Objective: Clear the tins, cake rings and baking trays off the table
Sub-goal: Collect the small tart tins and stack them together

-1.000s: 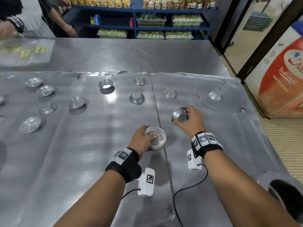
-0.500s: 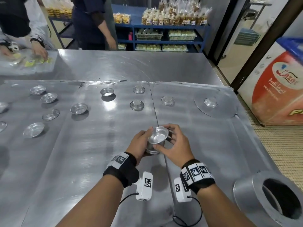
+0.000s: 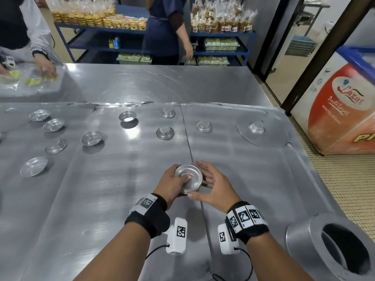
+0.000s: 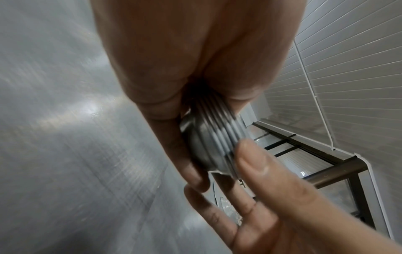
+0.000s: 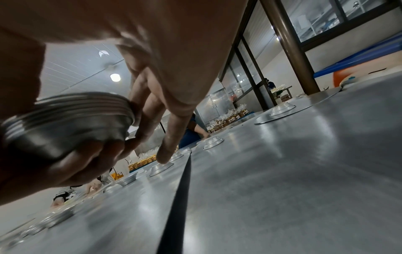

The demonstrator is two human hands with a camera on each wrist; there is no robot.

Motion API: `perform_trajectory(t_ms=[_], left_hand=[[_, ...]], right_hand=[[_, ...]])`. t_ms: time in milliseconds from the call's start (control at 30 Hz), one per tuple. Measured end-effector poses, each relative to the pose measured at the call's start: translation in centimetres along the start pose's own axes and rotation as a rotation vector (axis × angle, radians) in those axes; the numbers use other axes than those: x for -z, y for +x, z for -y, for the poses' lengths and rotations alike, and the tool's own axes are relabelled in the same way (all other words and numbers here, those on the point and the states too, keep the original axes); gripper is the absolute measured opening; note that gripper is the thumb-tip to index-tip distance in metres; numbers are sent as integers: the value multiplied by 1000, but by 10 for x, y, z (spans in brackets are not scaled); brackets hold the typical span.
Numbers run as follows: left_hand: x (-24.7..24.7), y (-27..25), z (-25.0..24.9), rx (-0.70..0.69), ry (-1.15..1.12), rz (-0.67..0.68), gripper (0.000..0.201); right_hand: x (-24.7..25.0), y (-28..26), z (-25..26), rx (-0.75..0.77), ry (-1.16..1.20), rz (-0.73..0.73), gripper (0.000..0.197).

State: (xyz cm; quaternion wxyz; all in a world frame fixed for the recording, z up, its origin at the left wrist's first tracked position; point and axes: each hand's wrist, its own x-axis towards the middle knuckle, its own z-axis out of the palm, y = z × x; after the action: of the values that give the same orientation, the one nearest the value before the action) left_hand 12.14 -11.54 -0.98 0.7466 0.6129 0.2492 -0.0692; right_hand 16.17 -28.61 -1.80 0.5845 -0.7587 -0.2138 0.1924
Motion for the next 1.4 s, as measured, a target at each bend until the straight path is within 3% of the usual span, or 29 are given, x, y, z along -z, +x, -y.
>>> perform_trajectory(t_ms=[100,233,400,700,833,967,1167,1400], left_hand=[[-3,3,0,-1,-13,-8,22],[-11,12,0,12,-11,-30,23],[-25,22,-3,23,-23,-26,21],[-49,48,-5,26,-8,-17,17],[-60,61,-10,16,-12,-11,14],[-70,68,-13,-2,18,-28,19],[-75,72,-11,1,35,-31,20],[-74,71,-13,-1,25,-37,21]], right_hand=[[12,4,-7,-65,-100,52,97],[37,20,-25,-140,-319,43,71],[86,54,-46,-226,-595,-76,49],[177,125,-72,-410,-925,-274,50],[212,156,-79,-421,-1079,-307,36],[240,184,-95,-467,-1058,-427,49],[268,218,-115,-534,-1004,-457,77],[268,230,-121,-576,-943,-452,74]])
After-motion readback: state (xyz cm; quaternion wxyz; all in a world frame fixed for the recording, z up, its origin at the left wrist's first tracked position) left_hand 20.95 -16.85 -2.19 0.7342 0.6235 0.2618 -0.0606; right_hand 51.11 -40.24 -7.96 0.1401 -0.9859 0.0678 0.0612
